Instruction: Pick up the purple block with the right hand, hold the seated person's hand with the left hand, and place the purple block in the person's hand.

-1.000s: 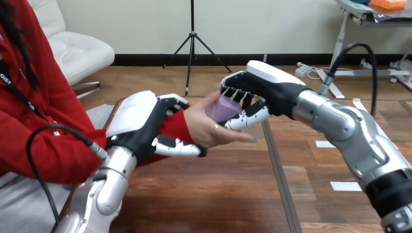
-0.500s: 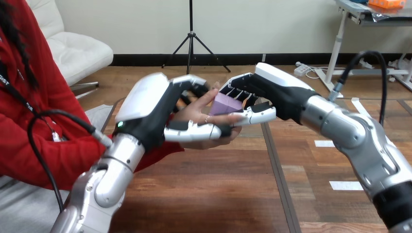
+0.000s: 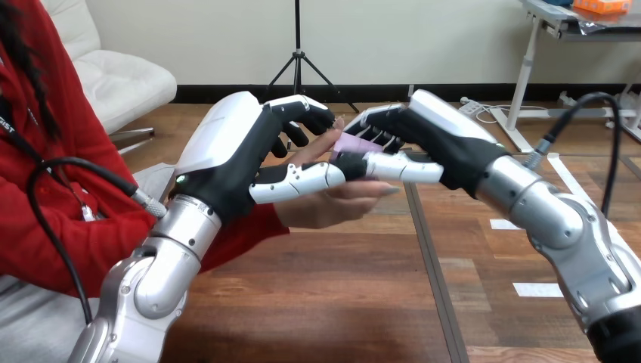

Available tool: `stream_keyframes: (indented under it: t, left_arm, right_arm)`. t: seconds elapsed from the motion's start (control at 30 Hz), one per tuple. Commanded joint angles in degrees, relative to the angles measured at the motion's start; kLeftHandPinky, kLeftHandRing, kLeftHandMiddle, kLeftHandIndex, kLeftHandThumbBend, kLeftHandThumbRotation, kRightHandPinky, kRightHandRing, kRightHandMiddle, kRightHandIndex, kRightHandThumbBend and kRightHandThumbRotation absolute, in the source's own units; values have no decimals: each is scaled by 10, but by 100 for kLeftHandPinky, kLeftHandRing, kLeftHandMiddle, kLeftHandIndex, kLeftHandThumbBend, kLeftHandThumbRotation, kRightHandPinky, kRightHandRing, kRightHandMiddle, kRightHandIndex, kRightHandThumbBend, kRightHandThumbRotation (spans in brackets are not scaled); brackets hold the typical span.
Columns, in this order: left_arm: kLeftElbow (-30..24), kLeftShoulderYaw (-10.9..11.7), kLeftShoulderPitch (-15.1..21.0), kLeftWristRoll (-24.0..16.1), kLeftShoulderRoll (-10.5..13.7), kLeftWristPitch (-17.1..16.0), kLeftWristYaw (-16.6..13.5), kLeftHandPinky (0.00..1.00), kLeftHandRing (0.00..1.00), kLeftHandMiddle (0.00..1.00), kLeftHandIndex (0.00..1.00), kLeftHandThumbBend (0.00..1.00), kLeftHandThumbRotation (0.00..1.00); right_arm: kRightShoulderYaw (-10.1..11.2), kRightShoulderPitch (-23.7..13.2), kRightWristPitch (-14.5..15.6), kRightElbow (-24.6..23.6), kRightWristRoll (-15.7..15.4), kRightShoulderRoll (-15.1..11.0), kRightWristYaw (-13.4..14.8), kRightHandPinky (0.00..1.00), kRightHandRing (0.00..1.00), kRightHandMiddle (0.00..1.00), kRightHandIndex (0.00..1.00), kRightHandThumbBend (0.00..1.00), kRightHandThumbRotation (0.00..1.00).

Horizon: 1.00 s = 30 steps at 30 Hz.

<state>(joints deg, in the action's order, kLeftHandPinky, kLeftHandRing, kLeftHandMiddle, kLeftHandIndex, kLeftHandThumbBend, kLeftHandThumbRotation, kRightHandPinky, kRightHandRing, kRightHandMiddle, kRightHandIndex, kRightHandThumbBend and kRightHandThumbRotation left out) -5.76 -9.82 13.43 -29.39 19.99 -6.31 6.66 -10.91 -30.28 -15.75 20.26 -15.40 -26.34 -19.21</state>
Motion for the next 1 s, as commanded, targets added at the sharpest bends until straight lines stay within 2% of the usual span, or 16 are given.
stream_keyframes:
  t: [0.0, 0.2, 0.47, 0.7, 0.97]
  left_arm:
    - [-24, 12, -7, 15, 6, -9, 3, 53, 63, 68, 67, 79, 98]
    - [-29, 13, -29, 18, 10, -16, 4, 54, 65, 69, 68, 78, 97]
    - [-31, 17, -60, 28, 11, -27, 3, 58, 68, 71, 69, 76, 95]
    - [-24, 19, -94, 32, 15, -48, -4, 61, 70, 73, 69, 74, 96]
    - [-18, 24, -135, 44, 15, -74, -7, 60, 70, 74, 69, 73, 98]
  right_arm:
    - [36, 9, -7, -34, 24, 10, 26, 53, 60, 63, 67, 81, 100]
    - [49, 34, 3, -52, 36, 10, 35, 52, 60, 64, 68, 77, 100]
    - [68, 73, 13, -80, 59, 13, 41, 50, 61, 66, 69, 81, 100]
    - [89, 120, 16, -115, 95, 19, 41, 50, 62, 68, 71, 81, 100]
    - [112, 185, 32, -179, 117, 28, 50, 52, 65, 72, 74, 77, 100]
